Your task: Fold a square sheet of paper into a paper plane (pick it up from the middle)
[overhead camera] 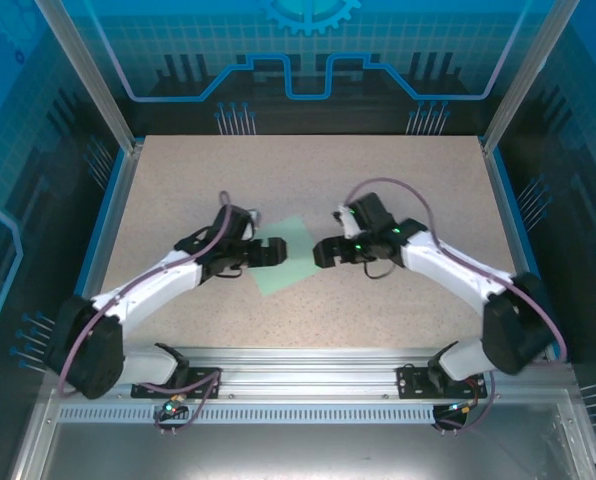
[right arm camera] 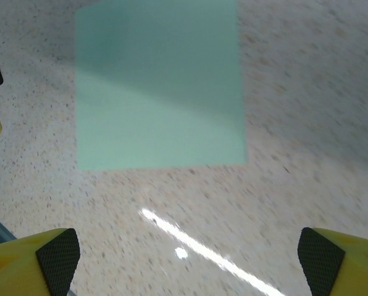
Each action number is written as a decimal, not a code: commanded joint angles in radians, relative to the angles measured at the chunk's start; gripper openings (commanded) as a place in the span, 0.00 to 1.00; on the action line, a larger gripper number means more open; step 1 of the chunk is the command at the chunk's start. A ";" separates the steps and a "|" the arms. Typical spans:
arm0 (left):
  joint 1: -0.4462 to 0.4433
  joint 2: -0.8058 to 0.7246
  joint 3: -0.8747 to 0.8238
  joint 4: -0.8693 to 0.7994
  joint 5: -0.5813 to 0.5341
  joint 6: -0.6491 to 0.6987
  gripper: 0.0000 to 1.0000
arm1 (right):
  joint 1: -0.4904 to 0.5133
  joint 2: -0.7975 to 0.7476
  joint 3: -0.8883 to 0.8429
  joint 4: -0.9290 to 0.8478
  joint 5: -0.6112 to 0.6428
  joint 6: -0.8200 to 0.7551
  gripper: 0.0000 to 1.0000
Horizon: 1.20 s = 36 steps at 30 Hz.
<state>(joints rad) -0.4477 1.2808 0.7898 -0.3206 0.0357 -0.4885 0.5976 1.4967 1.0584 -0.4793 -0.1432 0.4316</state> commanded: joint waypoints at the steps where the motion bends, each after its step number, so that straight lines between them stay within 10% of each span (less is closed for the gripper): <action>1: 0.073 -0.104 -0.119 -0.003 -0.053 -0.098 0.98 | 0.090 0.167 0.143 -0.088 0.057 -0.023 0.90; 16: 0.140 -0.419 -0.272 -0.107 -0.173 -0.129 0.99 | 0.143 0.607 0.490 -0.035 -0.121 0.037 0.85; 36: 0.139 -0.345 -0.275 -0.048 -0.093 -0.120 0.99 | 0.044 0.263 -0.039 0.039 0.063 0.084 0.81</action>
<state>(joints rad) -0.3161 0.9325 0.5198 -0.3828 -0.0902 -0.6041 0.6540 1.8145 1.0721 -0.3580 -0.1715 0.4984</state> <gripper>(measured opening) 0.986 0.804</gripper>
